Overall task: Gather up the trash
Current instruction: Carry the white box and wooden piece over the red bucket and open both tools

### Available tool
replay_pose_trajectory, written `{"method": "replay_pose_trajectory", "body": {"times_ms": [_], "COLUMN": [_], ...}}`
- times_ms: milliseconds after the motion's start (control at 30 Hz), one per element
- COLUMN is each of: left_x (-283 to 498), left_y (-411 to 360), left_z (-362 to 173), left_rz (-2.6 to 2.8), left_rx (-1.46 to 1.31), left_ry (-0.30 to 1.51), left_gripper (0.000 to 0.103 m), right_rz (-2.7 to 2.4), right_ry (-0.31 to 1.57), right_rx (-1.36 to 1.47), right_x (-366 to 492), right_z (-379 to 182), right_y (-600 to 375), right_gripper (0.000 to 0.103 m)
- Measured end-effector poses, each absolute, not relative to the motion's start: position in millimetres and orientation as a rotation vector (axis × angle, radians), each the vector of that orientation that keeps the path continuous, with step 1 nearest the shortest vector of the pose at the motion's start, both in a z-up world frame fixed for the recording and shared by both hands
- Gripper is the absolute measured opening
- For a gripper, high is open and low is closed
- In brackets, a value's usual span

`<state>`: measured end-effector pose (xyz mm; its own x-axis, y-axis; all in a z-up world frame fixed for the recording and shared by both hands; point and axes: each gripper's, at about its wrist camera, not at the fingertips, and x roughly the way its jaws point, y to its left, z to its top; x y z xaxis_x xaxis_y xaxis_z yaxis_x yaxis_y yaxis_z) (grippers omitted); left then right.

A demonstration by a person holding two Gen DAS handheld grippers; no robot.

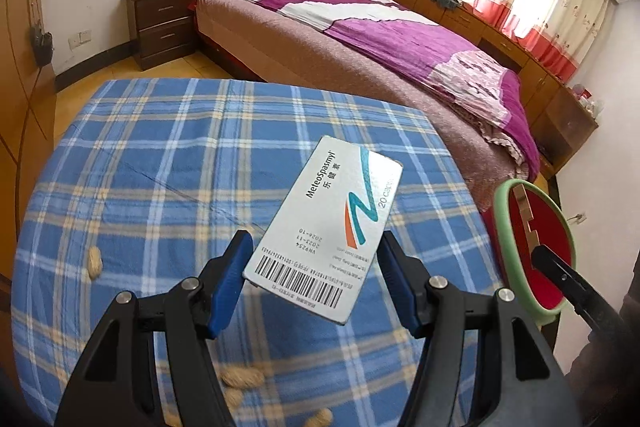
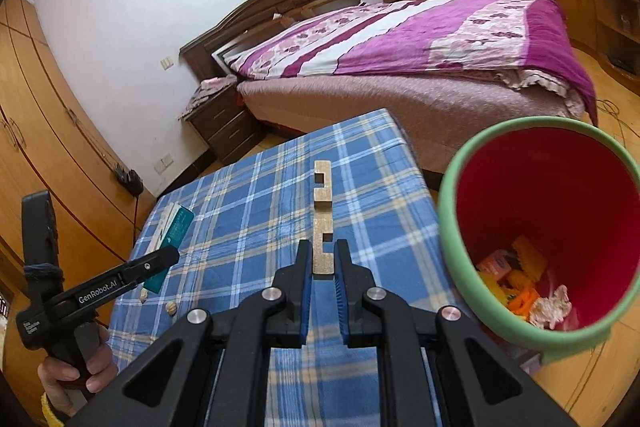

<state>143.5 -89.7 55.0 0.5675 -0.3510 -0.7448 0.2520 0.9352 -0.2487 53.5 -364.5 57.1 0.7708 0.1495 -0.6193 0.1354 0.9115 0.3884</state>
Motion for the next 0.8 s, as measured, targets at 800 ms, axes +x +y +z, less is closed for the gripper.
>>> {"method": "replay_pose_trajectory", "body": {"times_ms": [800], "left_x": [93.1], "left_y": [-155.8], "left_z": [69.2], "left_rz": [-0.489], "left_rx": [-0.051], "left_ry": [0.887], "left_gripper": [0.064], "right_rz": [-0.140], "right_ry": [0.619], "right_rx": [0.547], "right_x": [-28.9], "right_z": [57.3], "right_y": [-432.7], "right_gripper": [0.013]}}
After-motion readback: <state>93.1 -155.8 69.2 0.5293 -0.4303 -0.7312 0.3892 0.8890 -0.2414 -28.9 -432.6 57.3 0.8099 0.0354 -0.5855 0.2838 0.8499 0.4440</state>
